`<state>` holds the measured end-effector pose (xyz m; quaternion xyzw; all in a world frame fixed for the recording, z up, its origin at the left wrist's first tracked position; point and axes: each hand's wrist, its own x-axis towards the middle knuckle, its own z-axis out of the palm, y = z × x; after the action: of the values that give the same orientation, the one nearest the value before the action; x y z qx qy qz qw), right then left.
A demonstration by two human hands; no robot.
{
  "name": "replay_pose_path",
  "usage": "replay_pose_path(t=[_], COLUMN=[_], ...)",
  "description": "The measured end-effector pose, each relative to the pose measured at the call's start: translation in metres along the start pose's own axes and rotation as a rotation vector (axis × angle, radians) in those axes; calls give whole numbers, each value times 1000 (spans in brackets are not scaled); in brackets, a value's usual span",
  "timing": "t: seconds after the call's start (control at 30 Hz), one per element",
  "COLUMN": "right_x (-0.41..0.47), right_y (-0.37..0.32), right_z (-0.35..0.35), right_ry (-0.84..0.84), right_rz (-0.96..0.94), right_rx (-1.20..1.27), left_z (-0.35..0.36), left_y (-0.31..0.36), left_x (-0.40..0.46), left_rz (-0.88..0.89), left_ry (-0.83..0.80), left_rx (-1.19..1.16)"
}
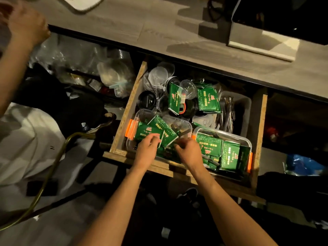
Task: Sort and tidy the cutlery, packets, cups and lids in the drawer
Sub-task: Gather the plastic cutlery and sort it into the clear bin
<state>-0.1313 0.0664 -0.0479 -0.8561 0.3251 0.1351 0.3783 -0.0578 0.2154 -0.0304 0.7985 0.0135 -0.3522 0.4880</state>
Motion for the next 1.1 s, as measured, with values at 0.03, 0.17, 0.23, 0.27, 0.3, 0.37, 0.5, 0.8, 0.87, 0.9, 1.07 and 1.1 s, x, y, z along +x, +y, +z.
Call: replay_pose_path(t=[0.03, 0.17, 0.23, 0.27, 0.3, 0.37, 0.5, 0.8, 0.87, 0.9, 1.07, 1.1], right_x=[-4, -17, -20, -20, -20, -20, -23, -54, -56, -55, -45, -42], right_y=[1, 7, 8, 7, 5, 1, -7, -70, -72, -71, -61, -60], right_z=[4, 25, 33, 35, 37, 36, 14, 0, 12, 17, 27, 30], right_ry=[7, 34, 70, 80, 77, 79, 140, -4, -77, -92, 30, 37], right_rz=[-36, -163, -200, -213, -223, -253, -163, -39, 8, 46, 188, 163], right_rx=[-66, -382, -450, -470, -486, -496, -177, 849, 855, 857, 816, 740], left_z=[-5, -19, -25, -29, -32, -39, -48, -24, -23, -27, -70, -77], left_y=[-4, -19, -22, -23, -23, -21, -15, 22, 30, 32, 27, 22], left_x=[3, 17, 23, 24, 26, 25, 15, -7, -8, -7, 4, 6], left_rz=[5, -9, -39, -46, -50, -28, 90, 67, 73, 55, -102, -116], left_ry=[-33, -107, -110, -110, -115, -120, -12, -330, -263, -221, -31, -3], left_rx=[36, 16, -53, -85, -119, -163, -214, -366, -434, -480, -678, -659])
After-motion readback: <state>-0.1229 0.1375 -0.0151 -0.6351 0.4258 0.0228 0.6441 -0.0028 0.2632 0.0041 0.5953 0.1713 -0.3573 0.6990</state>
